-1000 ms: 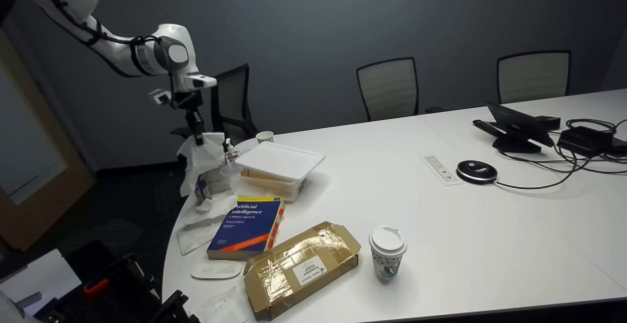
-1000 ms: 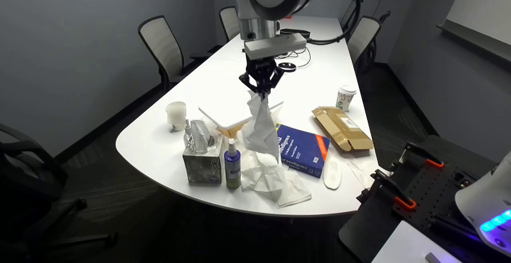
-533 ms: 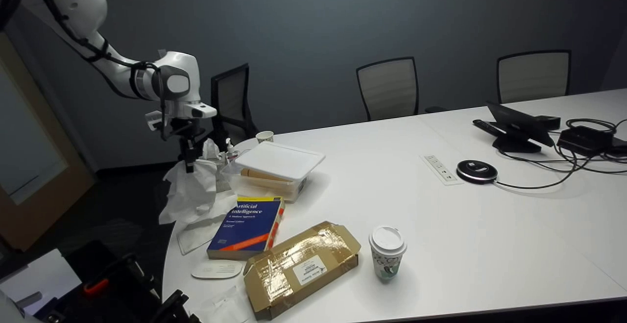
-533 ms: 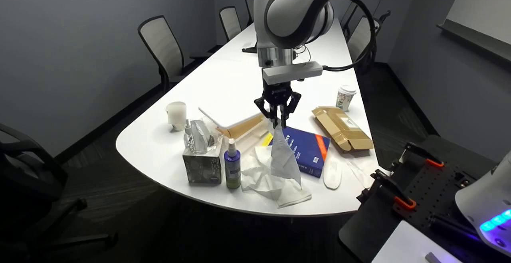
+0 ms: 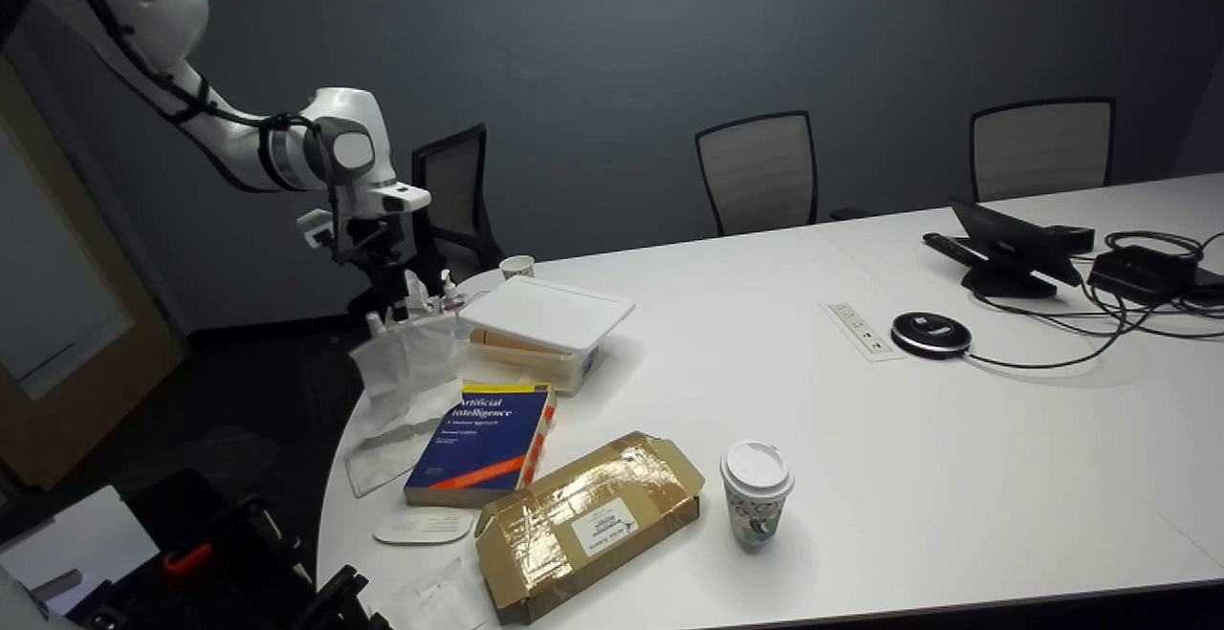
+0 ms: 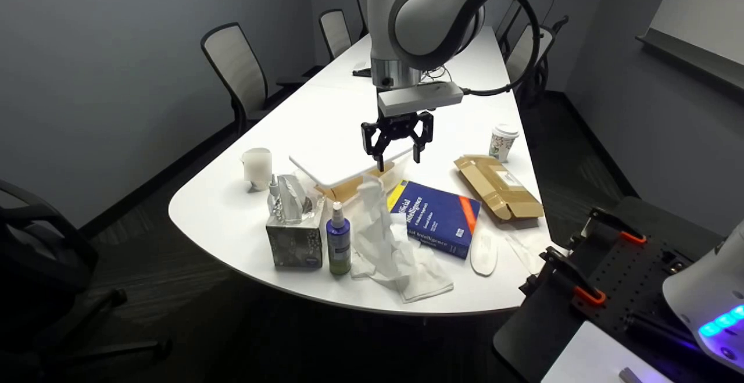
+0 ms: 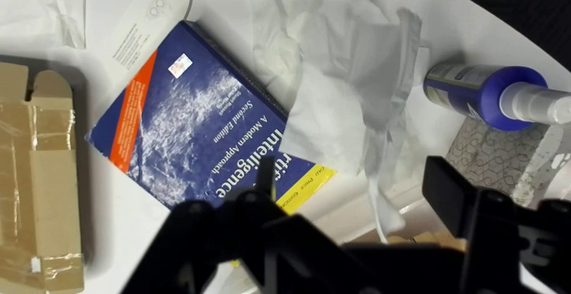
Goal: Remove a tissue from the tissue box and wipe the white lid of the lunchbox with the tissue
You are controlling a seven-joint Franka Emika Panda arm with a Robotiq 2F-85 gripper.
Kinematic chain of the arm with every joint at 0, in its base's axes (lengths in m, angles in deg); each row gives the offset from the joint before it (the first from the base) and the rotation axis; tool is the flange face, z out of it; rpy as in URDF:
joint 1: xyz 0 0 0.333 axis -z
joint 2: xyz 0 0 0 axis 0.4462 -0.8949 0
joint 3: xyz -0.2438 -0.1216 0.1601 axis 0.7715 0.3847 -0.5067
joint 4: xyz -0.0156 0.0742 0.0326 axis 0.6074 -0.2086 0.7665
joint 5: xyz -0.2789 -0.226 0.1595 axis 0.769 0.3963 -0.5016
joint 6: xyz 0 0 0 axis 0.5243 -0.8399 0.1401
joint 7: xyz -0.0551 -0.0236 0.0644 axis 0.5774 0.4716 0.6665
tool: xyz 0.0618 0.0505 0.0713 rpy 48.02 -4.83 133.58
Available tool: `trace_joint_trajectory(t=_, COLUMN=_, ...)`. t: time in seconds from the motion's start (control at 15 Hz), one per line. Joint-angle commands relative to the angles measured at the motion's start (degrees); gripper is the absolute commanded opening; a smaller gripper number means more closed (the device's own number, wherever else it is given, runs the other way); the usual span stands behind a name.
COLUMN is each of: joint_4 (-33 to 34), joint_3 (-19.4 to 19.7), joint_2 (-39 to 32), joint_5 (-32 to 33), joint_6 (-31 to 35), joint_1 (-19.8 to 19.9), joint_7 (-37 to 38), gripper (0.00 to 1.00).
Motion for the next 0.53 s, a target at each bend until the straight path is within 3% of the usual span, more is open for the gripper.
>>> trace_joint_trajectory(t=0.0, joint_4=-0.7, joint_3=0.1, joint_2=1.4, joint_5=0.2, joint_6=-0.5, joint_1=-0.1, joint_7=0.1, gripper=1.0)
trace_joint_trajectory(t=0.47, joint_4=-0.3, joint_3=0.7, joint_2=2.4, joint_5=1.6, joint_6=-1.1, joint_1=-0.5, joint_7=1.0, gripper=1.0)
